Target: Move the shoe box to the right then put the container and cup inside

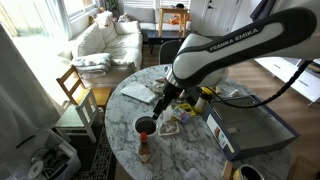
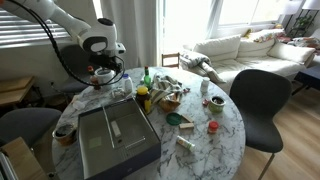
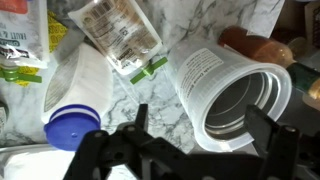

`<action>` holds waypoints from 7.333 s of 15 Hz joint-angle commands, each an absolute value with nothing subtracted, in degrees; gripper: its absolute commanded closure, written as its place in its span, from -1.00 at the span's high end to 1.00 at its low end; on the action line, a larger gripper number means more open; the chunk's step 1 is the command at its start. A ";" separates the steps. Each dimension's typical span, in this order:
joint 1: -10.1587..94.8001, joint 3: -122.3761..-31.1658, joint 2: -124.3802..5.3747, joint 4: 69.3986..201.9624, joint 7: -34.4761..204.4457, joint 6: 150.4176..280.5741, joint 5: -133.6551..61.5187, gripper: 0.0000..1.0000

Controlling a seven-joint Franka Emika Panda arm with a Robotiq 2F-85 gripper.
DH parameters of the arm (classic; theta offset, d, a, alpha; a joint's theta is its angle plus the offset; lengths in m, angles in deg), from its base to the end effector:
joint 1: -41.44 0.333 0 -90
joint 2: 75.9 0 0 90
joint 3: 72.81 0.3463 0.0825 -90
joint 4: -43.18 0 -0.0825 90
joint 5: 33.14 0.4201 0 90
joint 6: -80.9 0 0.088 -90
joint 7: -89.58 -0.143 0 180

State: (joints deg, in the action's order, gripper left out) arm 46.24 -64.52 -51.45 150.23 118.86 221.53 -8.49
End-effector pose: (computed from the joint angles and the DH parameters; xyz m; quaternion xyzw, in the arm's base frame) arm 0.6800 0.1622 0.2753 -0.9609 -0.1988 -0.1004 0.1644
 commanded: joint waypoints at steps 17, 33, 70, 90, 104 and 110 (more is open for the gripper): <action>43.23 -59.60 -54.81 148.32 111.13 219.43 -12.74 -0.97; 46.18 -66.62 -86.38 164.20 101.21 213.11 -21.00 -0.87; 31.49 -83.26 -86.37 190.61 77.84 225.96 -19.61 -0.97; 31.52 -82.01 -90.43 188.72 76.95 225.12 -24.54 0.80; 34.28 -81.89 -106.39 175.47 97.96 192.79 -28.19 1.00; 34.38 -81.57 -106.48 172.83 97.68 185.08 -28.33 1.00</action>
State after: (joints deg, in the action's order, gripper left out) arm 33.87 -81.14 -106.49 172.92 97.86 185.08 -28.13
